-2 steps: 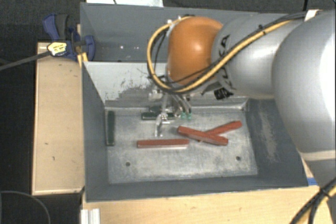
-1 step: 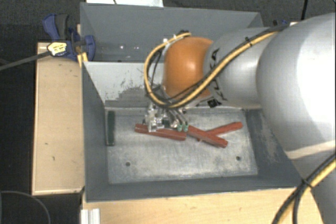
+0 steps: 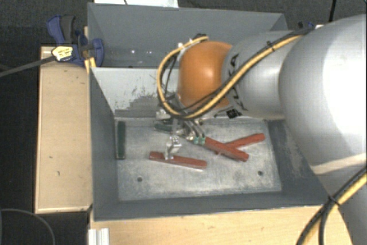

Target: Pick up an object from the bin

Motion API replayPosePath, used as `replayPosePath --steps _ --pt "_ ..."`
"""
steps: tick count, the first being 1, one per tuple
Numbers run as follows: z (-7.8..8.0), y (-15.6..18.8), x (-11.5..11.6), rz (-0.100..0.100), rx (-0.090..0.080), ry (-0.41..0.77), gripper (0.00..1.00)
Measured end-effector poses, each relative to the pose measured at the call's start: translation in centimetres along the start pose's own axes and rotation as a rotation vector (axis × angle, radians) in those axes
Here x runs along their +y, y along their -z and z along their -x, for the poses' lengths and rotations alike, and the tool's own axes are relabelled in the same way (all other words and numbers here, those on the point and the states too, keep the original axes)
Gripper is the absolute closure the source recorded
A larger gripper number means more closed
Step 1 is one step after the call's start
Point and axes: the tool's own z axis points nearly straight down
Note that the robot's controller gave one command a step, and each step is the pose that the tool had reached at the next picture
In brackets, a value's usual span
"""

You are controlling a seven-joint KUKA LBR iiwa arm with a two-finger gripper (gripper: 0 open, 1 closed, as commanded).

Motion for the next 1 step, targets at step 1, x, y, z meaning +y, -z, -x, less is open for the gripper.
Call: replayPosePath --steps 1 --pt "-0.60 -0.72 -0.24 -0.006 0.018 -0.001 1.00"
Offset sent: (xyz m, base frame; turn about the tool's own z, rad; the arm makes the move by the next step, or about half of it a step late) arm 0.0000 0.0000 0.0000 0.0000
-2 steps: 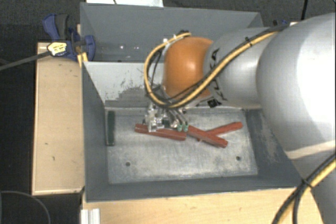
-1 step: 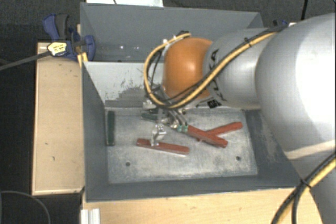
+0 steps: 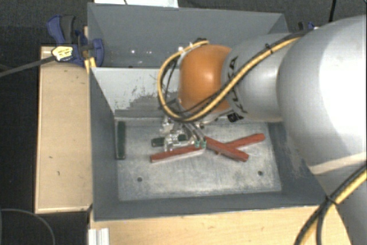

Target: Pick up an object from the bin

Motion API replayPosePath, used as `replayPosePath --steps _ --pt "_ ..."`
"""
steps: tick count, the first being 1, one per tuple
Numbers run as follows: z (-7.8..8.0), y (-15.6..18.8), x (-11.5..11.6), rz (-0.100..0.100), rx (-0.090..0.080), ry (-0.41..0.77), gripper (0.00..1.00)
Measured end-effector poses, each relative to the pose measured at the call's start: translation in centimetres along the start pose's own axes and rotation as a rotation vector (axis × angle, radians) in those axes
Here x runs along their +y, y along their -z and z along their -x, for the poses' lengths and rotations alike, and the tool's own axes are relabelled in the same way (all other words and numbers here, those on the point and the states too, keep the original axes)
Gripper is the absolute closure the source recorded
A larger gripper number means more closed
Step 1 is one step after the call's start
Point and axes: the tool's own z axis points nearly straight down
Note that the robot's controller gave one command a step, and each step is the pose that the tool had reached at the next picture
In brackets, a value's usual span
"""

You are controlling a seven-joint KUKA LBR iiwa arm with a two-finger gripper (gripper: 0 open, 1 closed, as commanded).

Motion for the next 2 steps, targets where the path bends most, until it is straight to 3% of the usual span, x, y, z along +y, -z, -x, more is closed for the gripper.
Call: replayPosePath --steps 1,2 --pt "0.0 0.0 0.0 0.000 0.000 0.000 1.00" --pt "-1.4 0.1 -2.3 0.005 0.002 0.284 1.00"
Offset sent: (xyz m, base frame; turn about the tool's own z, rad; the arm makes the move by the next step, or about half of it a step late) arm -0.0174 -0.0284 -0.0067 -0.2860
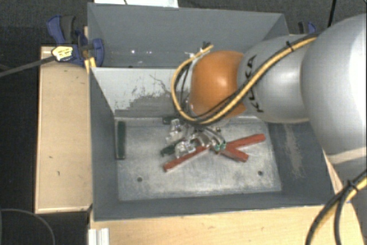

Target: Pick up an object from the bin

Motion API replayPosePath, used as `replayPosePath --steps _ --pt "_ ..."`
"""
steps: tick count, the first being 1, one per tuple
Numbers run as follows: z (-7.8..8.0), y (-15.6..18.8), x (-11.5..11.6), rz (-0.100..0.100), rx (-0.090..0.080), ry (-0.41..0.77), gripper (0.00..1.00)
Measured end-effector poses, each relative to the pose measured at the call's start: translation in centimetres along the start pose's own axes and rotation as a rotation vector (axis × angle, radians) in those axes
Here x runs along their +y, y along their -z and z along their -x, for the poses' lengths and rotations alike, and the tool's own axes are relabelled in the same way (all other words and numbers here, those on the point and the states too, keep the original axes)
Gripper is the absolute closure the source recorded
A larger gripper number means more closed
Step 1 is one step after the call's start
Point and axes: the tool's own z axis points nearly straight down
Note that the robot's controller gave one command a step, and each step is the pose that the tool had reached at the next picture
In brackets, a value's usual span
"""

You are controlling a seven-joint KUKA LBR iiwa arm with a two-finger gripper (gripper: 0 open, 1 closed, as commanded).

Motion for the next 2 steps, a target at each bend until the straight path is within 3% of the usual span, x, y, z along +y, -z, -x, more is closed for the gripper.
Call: replayPosePath --steps 1,2 --pt "0.0 0.0 0.0 0.000 0.000 -0.001 1.00" --pt "-0.3 20.2 -2.4 -0.004 0.010 0.071 1.00"
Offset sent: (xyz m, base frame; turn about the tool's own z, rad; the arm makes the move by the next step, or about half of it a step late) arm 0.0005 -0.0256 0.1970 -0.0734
